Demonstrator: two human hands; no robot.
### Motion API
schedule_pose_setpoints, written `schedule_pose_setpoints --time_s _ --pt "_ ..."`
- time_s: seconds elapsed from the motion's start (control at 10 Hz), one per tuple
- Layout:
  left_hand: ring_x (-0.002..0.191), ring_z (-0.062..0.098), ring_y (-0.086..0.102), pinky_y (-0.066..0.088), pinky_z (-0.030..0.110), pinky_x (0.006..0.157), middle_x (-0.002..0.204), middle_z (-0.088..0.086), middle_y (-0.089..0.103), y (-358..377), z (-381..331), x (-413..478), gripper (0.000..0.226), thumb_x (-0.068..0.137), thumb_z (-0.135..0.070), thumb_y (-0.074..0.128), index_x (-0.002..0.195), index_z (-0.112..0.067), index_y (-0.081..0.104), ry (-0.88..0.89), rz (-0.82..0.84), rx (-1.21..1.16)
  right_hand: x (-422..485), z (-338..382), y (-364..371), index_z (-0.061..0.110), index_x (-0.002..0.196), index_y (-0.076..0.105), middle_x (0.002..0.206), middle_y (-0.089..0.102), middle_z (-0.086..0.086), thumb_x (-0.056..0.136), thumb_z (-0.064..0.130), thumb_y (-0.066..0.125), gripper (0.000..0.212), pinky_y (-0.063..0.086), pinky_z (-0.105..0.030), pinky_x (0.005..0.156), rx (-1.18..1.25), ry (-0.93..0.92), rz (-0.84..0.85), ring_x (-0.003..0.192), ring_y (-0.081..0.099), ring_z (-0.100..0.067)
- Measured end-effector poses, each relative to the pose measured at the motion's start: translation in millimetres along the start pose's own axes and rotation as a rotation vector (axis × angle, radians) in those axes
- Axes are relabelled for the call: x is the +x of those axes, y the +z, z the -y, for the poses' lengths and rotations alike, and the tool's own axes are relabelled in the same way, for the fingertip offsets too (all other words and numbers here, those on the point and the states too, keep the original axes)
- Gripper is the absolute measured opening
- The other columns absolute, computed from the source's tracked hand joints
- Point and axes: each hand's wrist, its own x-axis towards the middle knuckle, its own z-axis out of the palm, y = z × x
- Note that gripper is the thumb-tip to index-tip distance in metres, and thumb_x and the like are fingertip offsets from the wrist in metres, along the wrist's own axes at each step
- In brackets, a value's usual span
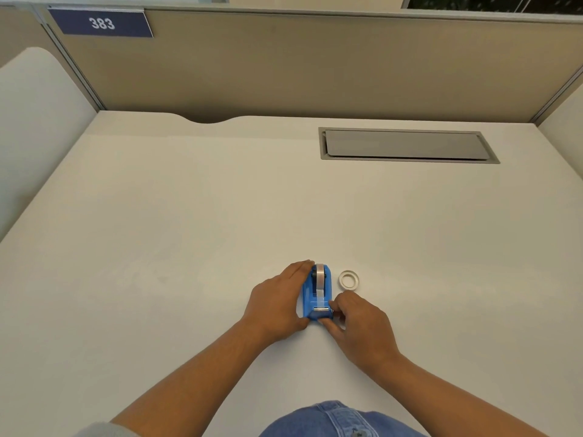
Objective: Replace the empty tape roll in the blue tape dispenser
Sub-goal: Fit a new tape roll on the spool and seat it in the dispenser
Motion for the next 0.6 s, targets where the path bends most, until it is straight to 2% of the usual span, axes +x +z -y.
schedule_pose_setpoints --time_s 0.2,0.4,0.5,0.6 --pt "0.122 0.013 0.056 0.047 0.030 0.097 0.155 -0.013 0.037 4 1 0 0.104 0.065 -0.050 0.080 0.150 -0.032 0.022 -0.011 -0.006 -0.015 -1 5 0 0.018 0.081 0.056 0.074 0.063 0.003 0.080 0.038 0.077 0.028 0.052 -0.035 0.052 0.016 0.066 0.031 0.059 0.055 -0.017" --pt "0.124 0.011 0.053 0.044 0.027 0.096 0.154 -0.017 0.036 1 -2 -1 0.102 0.067 -0.049 0.081 0.149 -0.035 0.023 -0.028 0.000 -0.054 -3 5 -2 0.027 0.086 0.048 0.080 0.058 0.010 0.080 0.035 0.075 0.029 0.050 -0.029 0.058 0.092 0.096 0.076 0.065 0.055 -0.012" --pt "0.125 0.011 0.051 0.040 0.023 0.093 0.153 -0.017 0.035 1 -2 0 0.102 0.066 -0.045 0.083 0.148 -0.035 0.023 -0.023 0.013 -0.082 -4 0 -8 0.027 0.097 0.053 0.086 0.059 0.013 0.079 0.043 0.074 0.032 0.047 -0.022 0.063 0.089 0.035 0.136 0.070 0.052 -0.008" --pt "0.133 0.012 0.044 0.041 0.026 0.097 0.157 -0.016 0.029 -6 -4 3 0.113 0.064 -0.041 0.086 0.151 -0.036 0.014 -0.019 0.063 -0.085 -3 -8 -15 0.029 0.111 0.058 0.093 0.061 0.015 0.081 0.051 0.069 0.039 0.043 -0.017 0.067 0.074 0.007 0.165 0.073 0.049 -0.003"
